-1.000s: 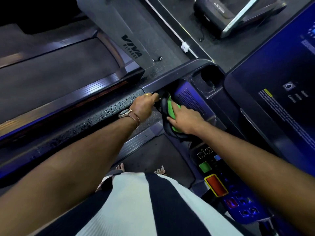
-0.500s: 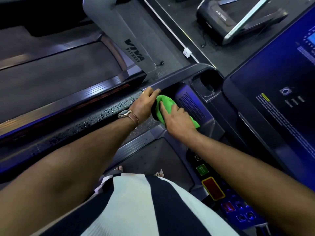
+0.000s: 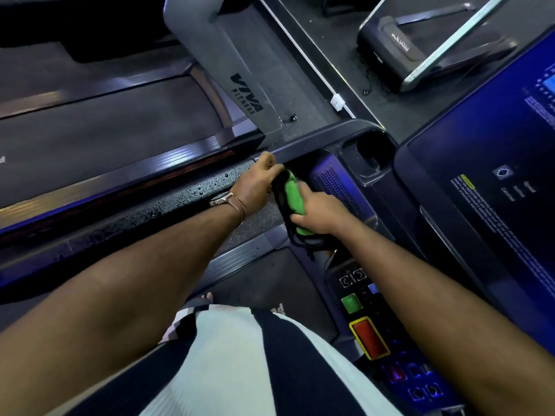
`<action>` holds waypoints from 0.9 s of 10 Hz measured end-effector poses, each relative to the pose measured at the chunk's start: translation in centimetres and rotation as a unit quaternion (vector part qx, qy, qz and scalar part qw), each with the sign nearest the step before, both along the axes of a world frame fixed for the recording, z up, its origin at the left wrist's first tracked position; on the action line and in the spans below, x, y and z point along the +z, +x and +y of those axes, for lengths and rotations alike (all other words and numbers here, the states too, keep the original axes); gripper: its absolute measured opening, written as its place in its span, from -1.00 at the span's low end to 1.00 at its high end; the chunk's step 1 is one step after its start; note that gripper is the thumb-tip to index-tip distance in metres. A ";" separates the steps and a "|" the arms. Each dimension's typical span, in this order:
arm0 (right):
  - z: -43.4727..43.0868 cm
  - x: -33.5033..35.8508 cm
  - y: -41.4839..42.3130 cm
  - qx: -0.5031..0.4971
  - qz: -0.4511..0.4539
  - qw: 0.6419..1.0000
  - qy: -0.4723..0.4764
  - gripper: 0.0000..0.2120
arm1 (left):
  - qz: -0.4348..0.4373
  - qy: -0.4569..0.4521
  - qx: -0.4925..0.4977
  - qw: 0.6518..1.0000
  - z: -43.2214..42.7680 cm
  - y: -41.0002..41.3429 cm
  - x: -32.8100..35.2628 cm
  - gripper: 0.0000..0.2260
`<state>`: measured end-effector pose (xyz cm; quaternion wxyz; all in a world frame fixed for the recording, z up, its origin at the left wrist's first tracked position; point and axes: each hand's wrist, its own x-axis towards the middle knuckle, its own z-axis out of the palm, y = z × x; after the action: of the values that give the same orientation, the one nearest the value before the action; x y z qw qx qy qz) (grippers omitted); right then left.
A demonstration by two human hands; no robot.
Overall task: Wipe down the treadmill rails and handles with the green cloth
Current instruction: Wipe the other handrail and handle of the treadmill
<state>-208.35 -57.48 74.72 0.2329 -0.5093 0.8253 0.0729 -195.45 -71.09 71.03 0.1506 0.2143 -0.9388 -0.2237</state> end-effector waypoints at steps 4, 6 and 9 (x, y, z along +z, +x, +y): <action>-0.9 0.1 1.2 0.007 0.041 0.999 -0.013 -0.29 | -0.017 -0.009 -0.011 1.000 0.2 0.2 -0.2 -0.96; 4.0 0.9 1.5 0.074 0.107 0.991 0.039 -0.22 | -0.024 0.007 0.037 0.999 0.1 0.1 -0.3 -0.82; 0.5 -1.5 5.5 0.137 0.273 0.951 0.044 -0.39 | -0.062 -0.100 0.034 0.992 0.5 0.7 -0.3 -0.84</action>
<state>-202.89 -57.00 73.25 0.0090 -0.5673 0.7756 0.2768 -194.77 -70.61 70.77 0.1202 0.2434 -0.9562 -0.1096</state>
